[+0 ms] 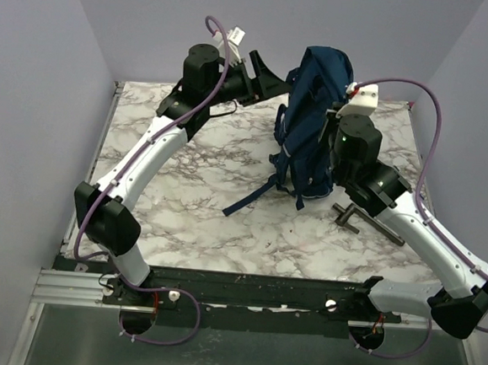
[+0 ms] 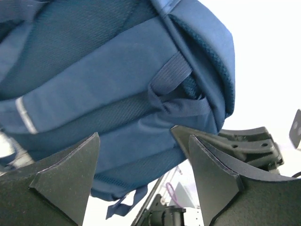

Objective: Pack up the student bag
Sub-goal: Adjust the student bag at the center of the board.

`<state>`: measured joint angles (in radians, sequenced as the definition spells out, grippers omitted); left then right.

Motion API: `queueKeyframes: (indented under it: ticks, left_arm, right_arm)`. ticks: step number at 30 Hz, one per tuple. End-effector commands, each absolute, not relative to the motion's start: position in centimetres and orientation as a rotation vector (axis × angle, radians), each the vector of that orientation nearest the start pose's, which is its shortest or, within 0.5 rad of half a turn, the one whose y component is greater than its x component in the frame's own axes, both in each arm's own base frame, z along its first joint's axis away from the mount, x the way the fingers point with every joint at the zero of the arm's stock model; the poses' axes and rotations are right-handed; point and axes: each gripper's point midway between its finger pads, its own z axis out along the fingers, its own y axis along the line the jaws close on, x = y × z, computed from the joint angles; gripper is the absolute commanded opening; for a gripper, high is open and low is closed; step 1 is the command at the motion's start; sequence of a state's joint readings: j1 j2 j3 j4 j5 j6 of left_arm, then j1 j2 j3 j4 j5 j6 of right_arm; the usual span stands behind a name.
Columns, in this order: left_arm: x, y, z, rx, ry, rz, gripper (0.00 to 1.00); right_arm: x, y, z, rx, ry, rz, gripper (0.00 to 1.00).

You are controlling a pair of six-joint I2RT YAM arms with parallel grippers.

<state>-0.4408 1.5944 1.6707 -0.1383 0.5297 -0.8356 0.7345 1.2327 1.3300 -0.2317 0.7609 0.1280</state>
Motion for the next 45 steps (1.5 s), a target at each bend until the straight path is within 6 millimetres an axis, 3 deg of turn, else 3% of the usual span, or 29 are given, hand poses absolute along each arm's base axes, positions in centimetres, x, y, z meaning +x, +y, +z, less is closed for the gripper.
queueKeyframes:
  ticks: [1,6,13,18,22,25,27,29,32,34,37,40,44,45]
  left_arm:
    - [36.8,-35.4,45.1,0.206,1.742,-1.497,0.81]
    - [37.8,-38.9,45.8,0.241,1.693,-1.474,0.83]
    - [39.3,-42.0,44.0,0.294,1.716,-1.519,0.81]
    - [40.3,-42.2,43.3,0.327,1.713,-1.512,0.46]
    - [41.0,-41.3,42.8,0.336,1.724,-1.521,0.24]
    - [41.3,-41.0,42.7,0.357,1.723,-1.525,0.11]
    - [41.2,-40.8,42.8,0.378,1.717,-1.526,0.00]
    - [41.0,-40.5,43.3,0.400,1.702,-1.516,0.00]
    - [40.9,-39.6,45.4,0.401,1.666,-1.518,0.00]
    - [40.7,-38.9,47.3,0.410,1.627,-1.538,0.00]
    - [40.5,-37.8,49.2,0.402,1.600,-1.546,0.00]
    - [40.6,-37.1,49.4,0.400,1.613,-1.579,0.00]
    - [40.4,-36.1,50.1,0.420,1.603,-1.591,0.00]
    - [40.2,-35.8,50.6,0.430,1.591,-1.593,0.00]
  right_arm:
    - [34.8,15.7,37.4,0.090,1.649,0.075,0.07]
    - [34.7,16.2,36.9,0.047,1.674,0.087,0.15]
    - [33.9,17.1,37.6,-0.032,1.701,0.146,0.53]
    - [32.7,17.5,39.7,-0.094,1.725,0.195,0.87]
    - [31.8,16.8,41.5,-0.095,1.743,0.187,0.99]
    - [31.2,16.6,43.3,-0.090,1.732,0.217,1.00]
    - [31.6,15.4,44.1,-0.038,1.741,0.147,1.00]
    - [32.4,14.1,45.1,0.016,1.718,0.079,1.00]
    - [35.3,13.3,46.1,0.015,1.703,0.136,1.00]
    - [38.1,12.9,45.7,-0.007,1.745,0.252,1.00]
    - [40.4,14.3,44.9,-0.113,1.803,0.428,1.00]
    - [41.5,16.0,44.3,-0.159,1.794,0.549,0.99]
    - [41.6,18.4,43.4,-0.234,1.739,0.691,0.87]
    - [41.5,19.0,43.4,-0.261,1.719,0.731,0.79]
